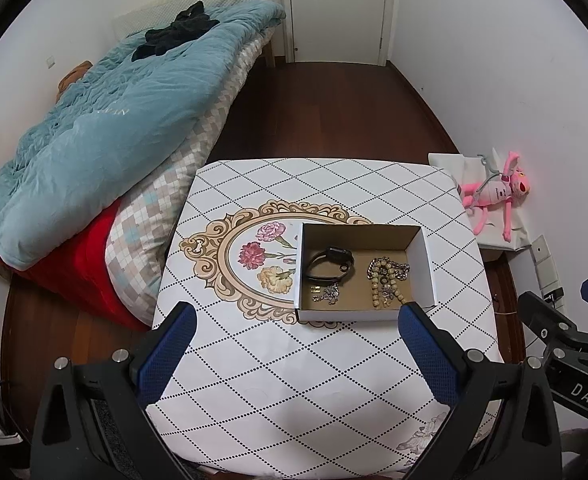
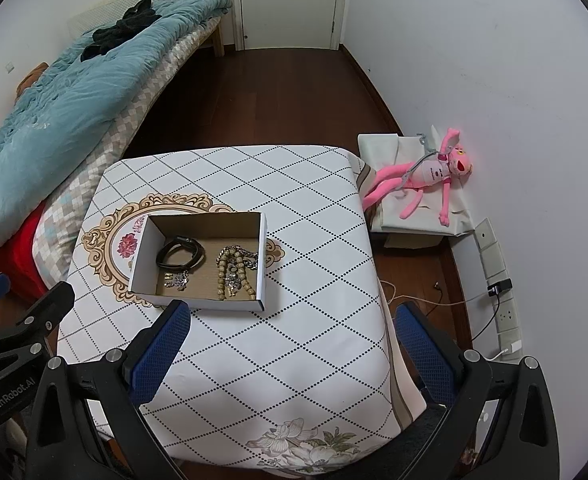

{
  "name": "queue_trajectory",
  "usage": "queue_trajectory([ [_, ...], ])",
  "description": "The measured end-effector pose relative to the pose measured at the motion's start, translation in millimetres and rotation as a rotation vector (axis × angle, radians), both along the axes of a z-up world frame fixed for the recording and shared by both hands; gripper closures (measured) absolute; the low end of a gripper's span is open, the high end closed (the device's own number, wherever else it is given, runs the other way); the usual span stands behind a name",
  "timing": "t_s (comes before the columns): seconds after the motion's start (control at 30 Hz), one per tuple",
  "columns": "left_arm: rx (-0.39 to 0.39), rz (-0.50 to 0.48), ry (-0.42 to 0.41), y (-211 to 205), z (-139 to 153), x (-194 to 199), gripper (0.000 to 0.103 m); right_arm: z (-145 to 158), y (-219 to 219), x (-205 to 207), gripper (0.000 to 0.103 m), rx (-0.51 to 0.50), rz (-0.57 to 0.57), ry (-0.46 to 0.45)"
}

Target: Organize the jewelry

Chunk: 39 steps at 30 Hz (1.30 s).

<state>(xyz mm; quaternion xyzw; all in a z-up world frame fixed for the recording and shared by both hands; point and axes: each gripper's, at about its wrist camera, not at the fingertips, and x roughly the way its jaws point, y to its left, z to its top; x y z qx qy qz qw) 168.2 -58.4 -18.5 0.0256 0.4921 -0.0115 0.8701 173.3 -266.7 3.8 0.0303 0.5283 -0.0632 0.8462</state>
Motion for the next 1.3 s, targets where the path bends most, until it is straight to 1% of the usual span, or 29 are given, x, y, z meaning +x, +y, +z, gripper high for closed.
queue_trajectory([
  [1.1, 0.0, -0.001, -0.001, -1.1, 0.9, -0.3, 0.0, 3.8, -4.9, -1.7, 0.0, 0.003, 0.006, 0.0],
  [1.3, 0.007, 0.005, -0.014, -2.2, 3.7, -2.9, 0.0, 3.7, -4.8, -1.5, 0.0, 0.001, 0.006, 0.0],
])
